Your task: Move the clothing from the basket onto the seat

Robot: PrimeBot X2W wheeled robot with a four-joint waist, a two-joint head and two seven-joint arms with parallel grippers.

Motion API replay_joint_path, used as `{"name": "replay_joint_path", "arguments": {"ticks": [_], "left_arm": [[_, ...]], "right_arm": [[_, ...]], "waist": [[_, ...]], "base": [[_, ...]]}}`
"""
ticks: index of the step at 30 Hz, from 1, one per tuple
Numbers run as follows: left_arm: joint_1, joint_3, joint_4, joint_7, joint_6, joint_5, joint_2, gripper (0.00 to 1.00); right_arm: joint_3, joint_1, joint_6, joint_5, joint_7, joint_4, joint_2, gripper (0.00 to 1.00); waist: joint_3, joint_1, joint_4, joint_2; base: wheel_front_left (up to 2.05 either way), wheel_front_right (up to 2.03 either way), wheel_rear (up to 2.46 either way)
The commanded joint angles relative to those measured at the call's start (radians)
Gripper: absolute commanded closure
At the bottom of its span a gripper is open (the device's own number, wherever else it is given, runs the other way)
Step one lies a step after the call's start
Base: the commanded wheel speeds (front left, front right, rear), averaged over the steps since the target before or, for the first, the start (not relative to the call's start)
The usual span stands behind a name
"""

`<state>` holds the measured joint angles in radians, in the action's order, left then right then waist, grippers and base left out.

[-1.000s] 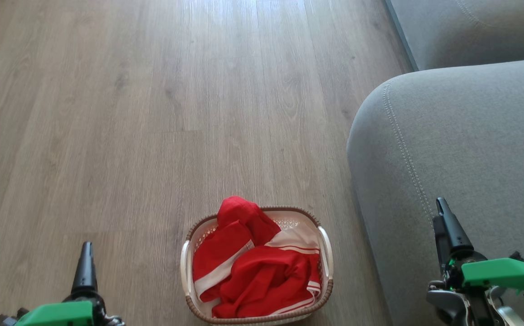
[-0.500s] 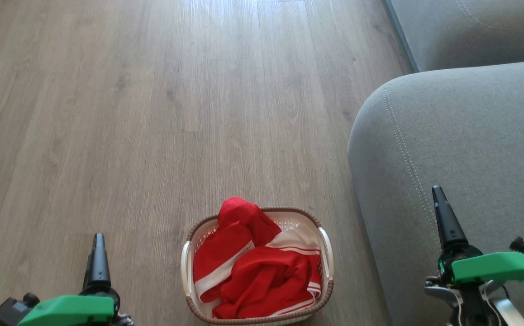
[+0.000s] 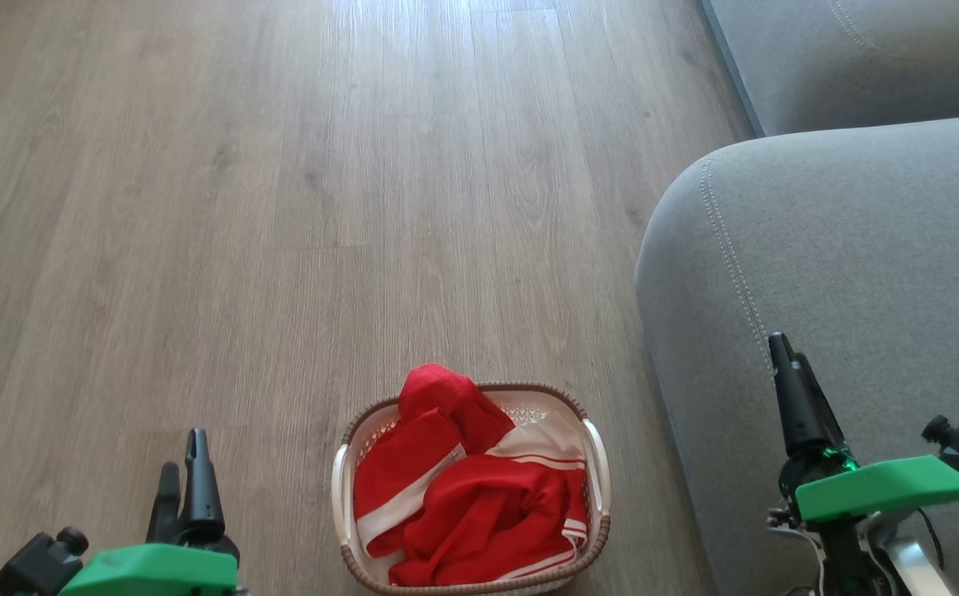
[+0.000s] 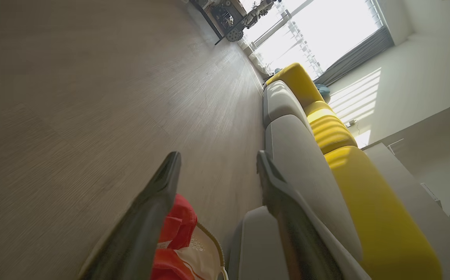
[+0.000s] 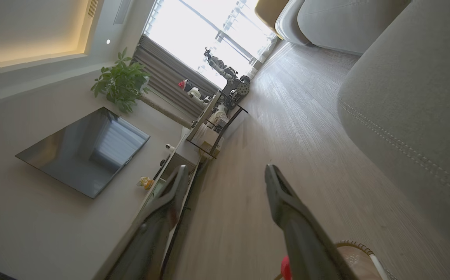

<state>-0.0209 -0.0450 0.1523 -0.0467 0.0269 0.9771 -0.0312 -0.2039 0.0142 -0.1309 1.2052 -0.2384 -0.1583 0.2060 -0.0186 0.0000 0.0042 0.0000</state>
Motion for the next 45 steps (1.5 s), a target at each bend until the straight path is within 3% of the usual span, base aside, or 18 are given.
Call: {"name": "replay_joint_path", "arguments": {"ticks": [1, 45], "left_arm": [[0.013, 0.011, -0.034, -0.017, 0.004, -0.047, -0.012, 0.0], [-0.022, -0.035, 0.022, -0.146, 0.04, -0.595, -0.016, 0.0]], "right_arm": [[0.005, 0.026, 0.0, -0.06, -0.009, 0.042, -0.002, 0.0], [0.098, 0.01, 0.0, -0.757, -0.018, 0.005, -0.102, 0.0]], "waist": [[-0.002, 0.0, 0.001, 0.0], [-0.01, 0.0, 0.01, 0.0]], "base": [[0.0, 0.0, 0.0], [0.0, 0.0, 0.0]]}}
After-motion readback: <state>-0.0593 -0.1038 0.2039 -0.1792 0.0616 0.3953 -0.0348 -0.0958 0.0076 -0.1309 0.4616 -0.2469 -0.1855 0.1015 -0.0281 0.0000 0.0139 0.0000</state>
